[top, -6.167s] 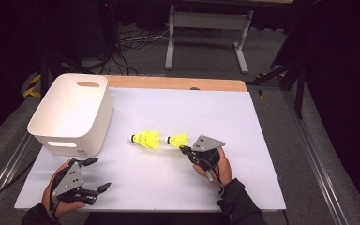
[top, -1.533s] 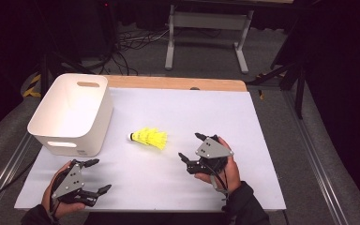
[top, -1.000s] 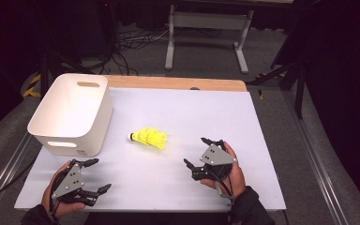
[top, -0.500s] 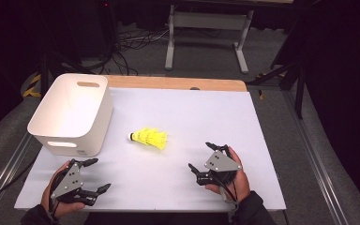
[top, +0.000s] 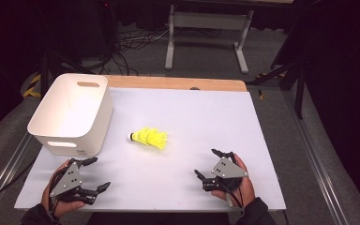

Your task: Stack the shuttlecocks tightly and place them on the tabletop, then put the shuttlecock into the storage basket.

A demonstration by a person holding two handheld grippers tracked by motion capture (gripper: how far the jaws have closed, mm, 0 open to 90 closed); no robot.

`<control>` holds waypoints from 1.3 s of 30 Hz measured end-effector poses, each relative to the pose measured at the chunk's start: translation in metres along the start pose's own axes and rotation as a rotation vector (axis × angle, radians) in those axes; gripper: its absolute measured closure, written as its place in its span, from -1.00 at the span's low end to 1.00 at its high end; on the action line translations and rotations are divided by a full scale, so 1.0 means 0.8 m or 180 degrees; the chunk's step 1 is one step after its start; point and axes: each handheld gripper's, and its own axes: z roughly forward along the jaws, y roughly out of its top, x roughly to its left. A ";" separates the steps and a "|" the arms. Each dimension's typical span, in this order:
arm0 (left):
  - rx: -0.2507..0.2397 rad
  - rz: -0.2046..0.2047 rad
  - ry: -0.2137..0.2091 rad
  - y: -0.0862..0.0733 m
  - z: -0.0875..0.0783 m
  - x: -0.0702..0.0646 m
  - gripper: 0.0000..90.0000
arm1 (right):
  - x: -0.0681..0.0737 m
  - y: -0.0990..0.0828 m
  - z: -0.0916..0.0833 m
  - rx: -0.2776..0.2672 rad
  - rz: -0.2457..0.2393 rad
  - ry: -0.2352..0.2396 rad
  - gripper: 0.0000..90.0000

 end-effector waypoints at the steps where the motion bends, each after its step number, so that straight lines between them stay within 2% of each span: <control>1: -0.0005 -0.0002 0.0003 0.000 0.000 0.000 -0.78 | 0.000 -0.002 0.000 0.0017 -0.0008 -0.0012 -0.71; 3: -0.0012 -0.0014 0.0006 -0.001 0.000 0.001 -0.78 | 0.001 -0.007 0.000 0.0049 0.0044 -0.0026 -0.71; 24: -0.0023 -0.0024 -0.0011 -0.002 -0.002 0.000 -0.78 | 0.005 -0.002 0.012 0.0052 0.0084 0.0107 -0.79; 39: -0.0012 -0.0016 0.0006 -0.001 0.001 0.001 -0.78 | 0.009 0.003 0.023 0.0092 0.0037 0.0190 -0.79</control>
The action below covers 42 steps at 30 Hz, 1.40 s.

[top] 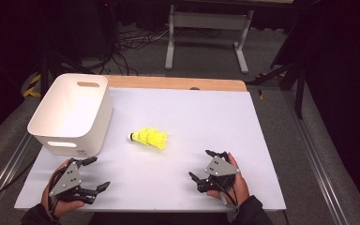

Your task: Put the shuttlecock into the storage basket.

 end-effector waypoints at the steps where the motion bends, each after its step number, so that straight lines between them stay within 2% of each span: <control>1: 0.0001 0.0000 -0.0007 0.000 0.001 -0.001 -0.78 | 0.000 0.000 0.001 0.0009 0.0010 0.0003 -0.79; 5: -0.0006 0.0012 -0.0015 0.001 -0.001 -0.002 -0.78 | -0.002 -0.002 0.002 0.0017 0.0106 0.0034 -0.79; 8: -0.0031 0.0009 -0.0017 0.001 -0.002 -0.002 -0.79 | -0.003 -0.003 0.002 0.0023 0.0123 0.0038 -0.79; 17: -0.0038 0.0022 -0.0032 0.001 -0.002 -0.002 -0.79 | 0.000 0.000 0.002 0.0045 0.0082 0.0085 -0.78; 28: -0.0048 0.0023 0.0009 0.002 -0.002 -0.002 -0.79 | -0.001 0.013 0.010 0.0031 0.0125 0.0159 -0.77; 35: -0.0037 0.0024 0.0010 0.002 -0.003 -0.001 -0.79 | -0.004 0.029 0.026 0.0014 0.0298 0.0416 -0.77; 42: -0.0038 0.0016 0.0012 0.002 -0.003 -0.001 -0.79 | 0.001 0.046 0.052 0.0107 0.0257 0.0528 -0.73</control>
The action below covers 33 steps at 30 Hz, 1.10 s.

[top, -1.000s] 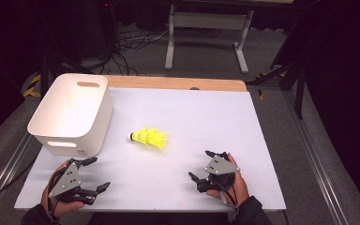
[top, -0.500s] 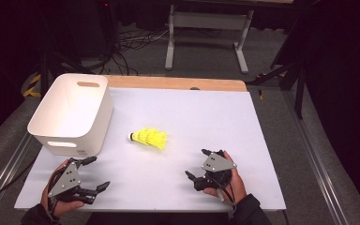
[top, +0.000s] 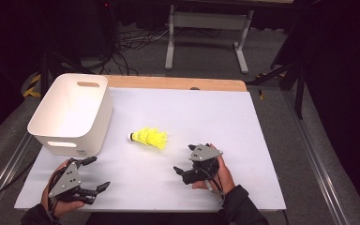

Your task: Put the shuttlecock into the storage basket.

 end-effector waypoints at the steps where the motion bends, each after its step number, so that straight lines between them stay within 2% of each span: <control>1: -0.0001 -0.0001 0.0003 0.000 0.000 0.000 -0.79 | 0.001 0.002 0.005 0.0038 -0.0020 0.0022 -0.70; 4: -0.0005 -0.0002 0.0006 0.000 0.000 0.000 -0.79 | 0.003 0.006 0.014 0.0082 -0.0078 0.0060 -0.64; 6: -0.0012 -0.0018 0.0007 0.000 0.000 0.000 -0.79 | 0.004 0.010 0.022 0.0094 -0.0057 0.0059 -0.61; 8: -0.0013 -0.0007 0.0007 0.001 0.001 -0.001 -0.79 | 0.005 0.017 0.032 0.0085 -0.0021 0.0120 -0.59; 13: -0.0032 0.0001 -0.0002 0.002 0.000 -0.002 -0.79 | 0.004 0.024 0.060 0.0203 0.0147 0.0249 -0.55; 18: -0.0063 -0.0014 -0.0008 0.002 -0.001 -0.001 -0.79 | 0.007 0.039 0.084 0.0263 0.0135 0.0328 -0.46; 24: -0.0069 -0.0013 -0.0018 0.002 -0.001 -0.001 -0.79 | 0.011 0.056 0.105 0.0322 0.0148 0.0231 -0.35; 25: -0.0052 0.0031 -0.0012 0.002 -0.002 0.000 -0.79 | 0.011 0.056 0.105 0.0322 0.0148 0.0231 -0.35; 28: -0.0055 0.0018 -0.0029 0.002 -0.001 -0.001 -0.79 | 0.008 0.061 0.113 0.0292 0.0292 0.0207 -0.30; 33: -0.0050 0.0045 -0.0034 0.002 -0.001 0.000 -0.79 | 0.006 0.066 0.118 0.0260 0.0366 0.0255 -0.29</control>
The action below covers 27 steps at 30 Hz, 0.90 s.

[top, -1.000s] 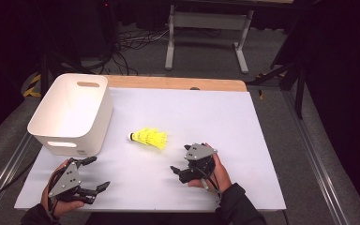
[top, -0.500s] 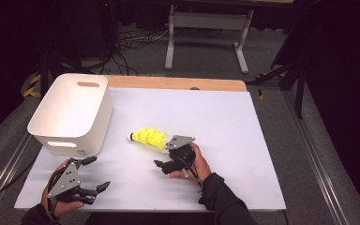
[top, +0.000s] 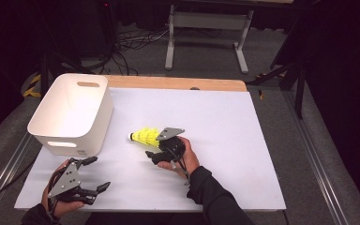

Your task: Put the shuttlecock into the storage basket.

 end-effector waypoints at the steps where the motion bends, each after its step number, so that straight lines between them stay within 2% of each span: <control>1: -0.0024 -0.0020 -0.0038 0.000 0.000 0.000 -0.79 | 0.000 0.002 0.004 0.0008 0.0025 -0.0005 -0.28; 3: -0.0041 -0.0020 -0.0051 0.001 0.000 0.000 -0.79 | -0.001 0.005 0.007 -0.0013 0.0065 0.0058 -0.30; 6: -0.0031 -0.0020 -0.0065 0.001 0.001 -0.001 -0.79 | -0.003 0.010 0.011 0.0004 0.0117 0.0036 -0.30; 11: -0.0027 -0.0022 -0.0080 0.001 0.001 -0.001 -0.79 | -0.001 0.019 0.018 0.0007 0.0117 -0.0096 -0.28; 16: -0.0026 -0.0034 -0.0090 0.001 0.002 -0.003 -0.79 | 0.002 0.026 0.026 0.0011 0.0137 -0.0227 -0.10; 19: -0.0021 -0.0029 -0.0091 0.001 0.002 -0.003 -0.79 | 0.005 0.030 0.033 0.0048 0.0056 -0.0278 0.11; 20: -0.0022 -0.0034 -0.0093 0.000 0.002 -0.003 -0.79 | 0.004 0.031 0.036 0.0095 0.0069 -0.0329 0.23; 22: -0.0019 -0.0033 -0.0097 0.000 0.002 -0.002 -0.79 | 0.000 0.032 0.038 0.0064 0.0138 -0.0357 0.36; 27: -0.0012 -0.0027 -0.0108 0.000 0.003 -0.002 -0.79 | -0.006 0.034 0.041 0.0080 0.0195 -0.0442 0.58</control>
